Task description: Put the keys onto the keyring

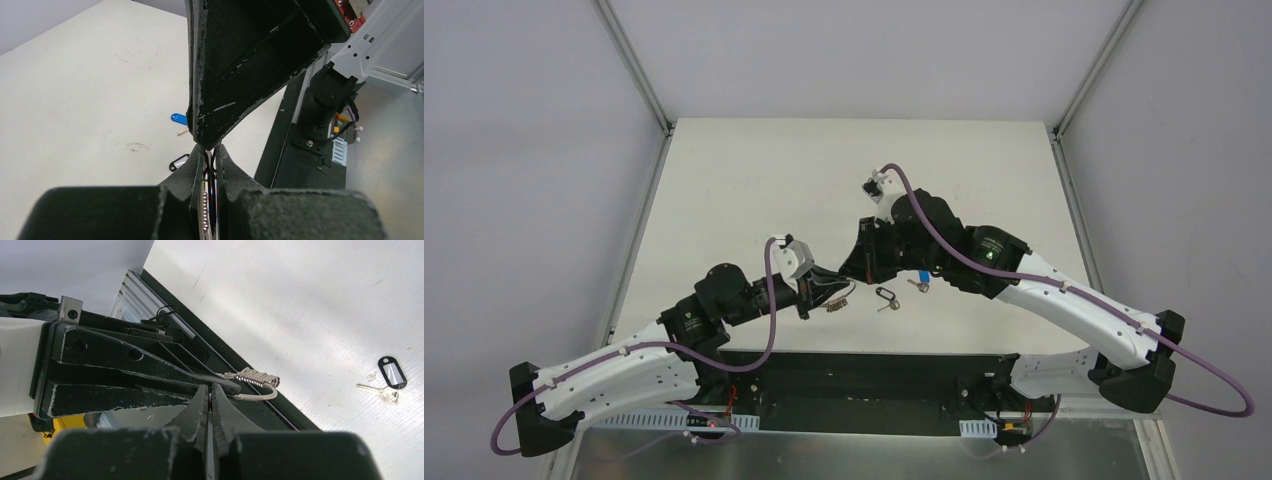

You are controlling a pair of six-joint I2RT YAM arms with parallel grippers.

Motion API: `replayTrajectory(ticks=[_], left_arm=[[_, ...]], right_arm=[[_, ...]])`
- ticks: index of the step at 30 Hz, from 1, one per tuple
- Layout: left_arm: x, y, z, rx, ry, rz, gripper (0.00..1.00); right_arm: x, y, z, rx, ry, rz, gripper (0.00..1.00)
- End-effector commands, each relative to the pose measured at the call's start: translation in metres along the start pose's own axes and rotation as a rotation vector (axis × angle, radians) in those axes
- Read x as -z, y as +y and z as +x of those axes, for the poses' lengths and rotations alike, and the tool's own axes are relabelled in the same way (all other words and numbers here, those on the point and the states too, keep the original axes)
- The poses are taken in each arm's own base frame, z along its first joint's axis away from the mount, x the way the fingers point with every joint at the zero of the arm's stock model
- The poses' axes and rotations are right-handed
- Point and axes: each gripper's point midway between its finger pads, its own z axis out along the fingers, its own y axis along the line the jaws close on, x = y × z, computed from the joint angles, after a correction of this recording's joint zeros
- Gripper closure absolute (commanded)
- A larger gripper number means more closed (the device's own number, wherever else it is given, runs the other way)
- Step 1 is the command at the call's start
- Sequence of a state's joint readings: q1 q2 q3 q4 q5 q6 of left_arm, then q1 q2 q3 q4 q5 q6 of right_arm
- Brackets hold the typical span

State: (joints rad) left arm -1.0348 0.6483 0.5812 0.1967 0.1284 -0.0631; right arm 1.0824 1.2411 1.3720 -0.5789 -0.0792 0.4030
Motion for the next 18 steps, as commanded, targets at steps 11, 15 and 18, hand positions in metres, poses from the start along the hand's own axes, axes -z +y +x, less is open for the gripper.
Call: replayTrajectory(ticks=[11,15,18], left_arm=[[0.004,0.019,-0.026,0.002,-0.077,-0.117,1.0],[0.01,0.023,-0.038,0.054,-0.117,-0.151,1.0],[0.015,0.026,-0.049,0.108,-0.149,-0.184,1.0]], right_arm=[[0.032,0.01,-0.022,0.041,-0.14,-0.055,0.61],[0.046,-0.011,-0.02,0.085,-0.227,-0.018,0.51],[0.055,-0.026,-0.015,0.126,-0.285,-0.01,0.45]])
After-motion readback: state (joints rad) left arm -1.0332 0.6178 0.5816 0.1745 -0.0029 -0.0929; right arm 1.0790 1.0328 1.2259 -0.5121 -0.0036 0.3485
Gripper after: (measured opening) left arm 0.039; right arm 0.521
